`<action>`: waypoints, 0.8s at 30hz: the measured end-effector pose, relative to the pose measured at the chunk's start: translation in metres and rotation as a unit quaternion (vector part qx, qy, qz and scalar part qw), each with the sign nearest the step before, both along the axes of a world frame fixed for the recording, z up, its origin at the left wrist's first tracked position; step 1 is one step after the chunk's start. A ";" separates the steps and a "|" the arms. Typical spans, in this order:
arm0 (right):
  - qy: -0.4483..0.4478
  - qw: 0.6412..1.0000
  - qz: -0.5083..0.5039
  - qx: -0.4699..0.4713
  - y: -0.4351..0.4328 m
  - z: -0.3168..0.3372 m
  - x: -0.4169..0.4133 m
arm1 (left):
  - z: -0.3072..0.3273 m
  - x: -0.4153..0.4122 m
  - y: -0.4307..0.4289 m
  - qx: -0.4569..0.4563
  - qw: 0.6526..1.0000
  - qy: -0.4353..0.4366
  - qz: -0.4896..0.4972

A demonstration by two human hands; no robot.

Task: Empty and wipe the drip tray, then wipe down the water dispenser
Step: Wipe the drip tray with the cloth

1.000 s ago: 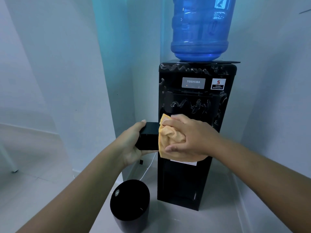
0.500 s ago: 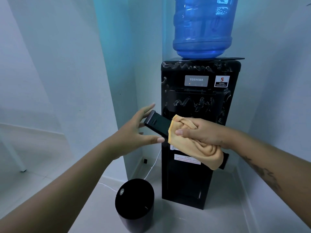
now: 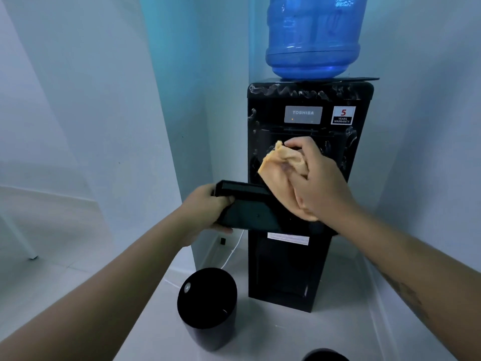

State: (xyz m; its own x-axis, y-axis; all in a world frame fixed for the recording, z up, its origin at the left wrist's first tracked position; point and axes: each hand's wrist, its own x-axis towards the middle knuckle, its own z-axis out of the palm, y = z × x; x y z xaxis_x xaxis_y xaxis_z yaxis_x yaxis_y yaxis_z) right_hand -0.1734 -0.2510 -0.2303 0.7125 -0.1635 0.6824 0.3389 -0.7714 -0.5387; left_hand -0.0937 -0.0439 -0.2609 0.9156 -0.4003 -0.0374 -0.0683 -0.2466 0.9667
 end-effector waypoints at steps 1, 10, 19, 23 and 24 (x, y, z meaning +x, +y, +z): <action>-0.039 0.998 -0.023 -0.043 0.006 -0.004 -0.001 | -0.001 -0.003 -0.003 -0.034 0.998 0.055 -0.008; 0.161 0.914 -0.018 -0.371 0.000 -0.044 0.007 | -0.036 -0.017 -0.004 -0.150 0.982 0.115 0.018; 0.140 0.988 -0.062 0.027 -0.065 -0.069 -0.012 | -0.087 0.005 -0.010 -0.114 0.977 0.180 0.018; 0.133 0.971 -0.167 0.111 -0.109 -0.074 -0.020 | -0.120 0.020 -0.029 -0.127 0.966 0.219 0.051; 0.135 0.964 -0.188 0.131 -0.120 -0.077 -0.022 | -0.128 0.024 -0.035 -0.129 0.964 0.223 0.064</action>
